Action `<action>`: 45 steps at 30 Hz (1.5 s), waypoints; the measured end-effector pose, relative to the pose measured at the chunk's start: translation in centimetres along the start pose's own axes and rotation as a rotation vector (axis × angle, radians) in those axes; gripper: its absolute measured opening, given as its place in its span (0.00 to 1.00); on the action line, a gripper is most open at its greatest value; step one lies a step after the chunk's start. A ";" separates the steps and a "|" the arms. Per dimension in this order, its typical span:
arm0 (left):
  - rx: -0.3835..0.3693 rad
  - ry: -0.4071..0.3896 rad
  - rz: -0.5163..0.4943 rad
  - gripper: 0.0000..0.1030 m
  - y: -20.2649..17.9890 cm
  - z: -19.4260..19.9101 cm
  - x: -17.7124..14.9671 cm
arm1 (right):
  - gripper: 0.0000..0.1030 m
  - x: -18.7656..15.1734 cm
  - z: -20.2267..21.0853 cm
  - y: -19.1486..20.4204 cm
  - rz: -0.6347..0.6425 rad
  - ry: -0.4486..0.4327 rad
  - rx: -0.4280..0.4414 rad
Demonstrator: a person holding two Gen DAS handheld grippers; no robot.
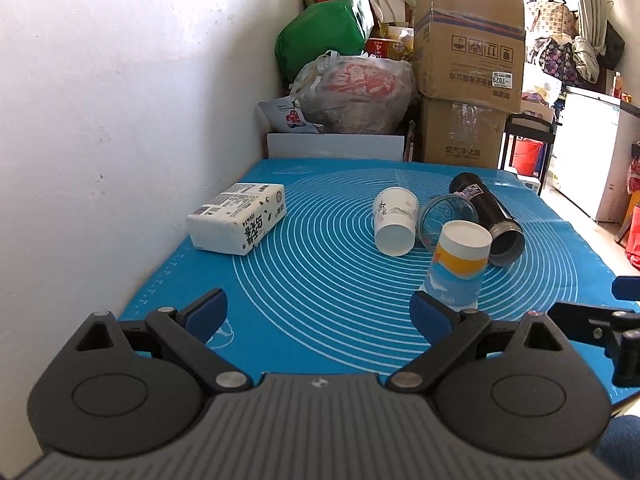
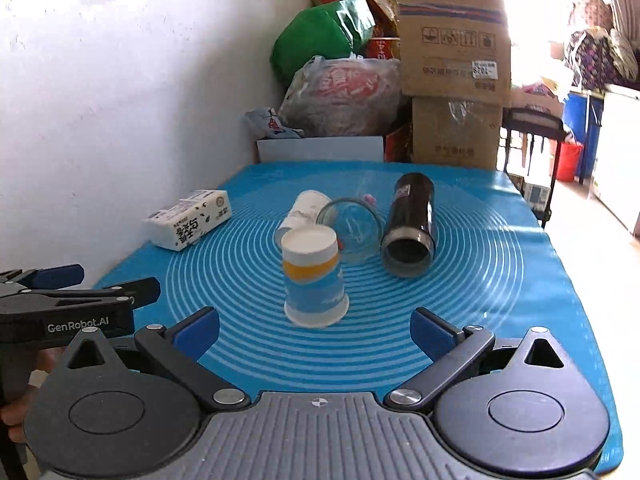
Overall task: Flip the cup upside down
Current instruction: 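Open the right gripper and pull it back from the cup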
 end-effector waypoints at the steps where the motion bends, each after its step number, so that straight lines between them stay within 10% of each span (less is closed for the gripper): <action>1: 0.001 0.000 -0.004 0.94 -0.1 0.2 -0.1 | 1.00 -0.2 0.3 0.0 -0.001 0.000 -0.001; 45: -0.040 -0.016 -0.066 0.94 -1.4 3.0 -1.5 | 1.00 -2.2 3.6 0.4 -0.015 -0.009 0.009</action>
Point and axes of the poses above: each gripper's, at about its wrist camera, not at the fingertips, and z roughly against the way its jaws point, y to its left, x to its top, the point moved 1 cm from there along -z, roughly the way its jaws point, and after that the axes turned 7 degrees about y, right-handed, at the moved point
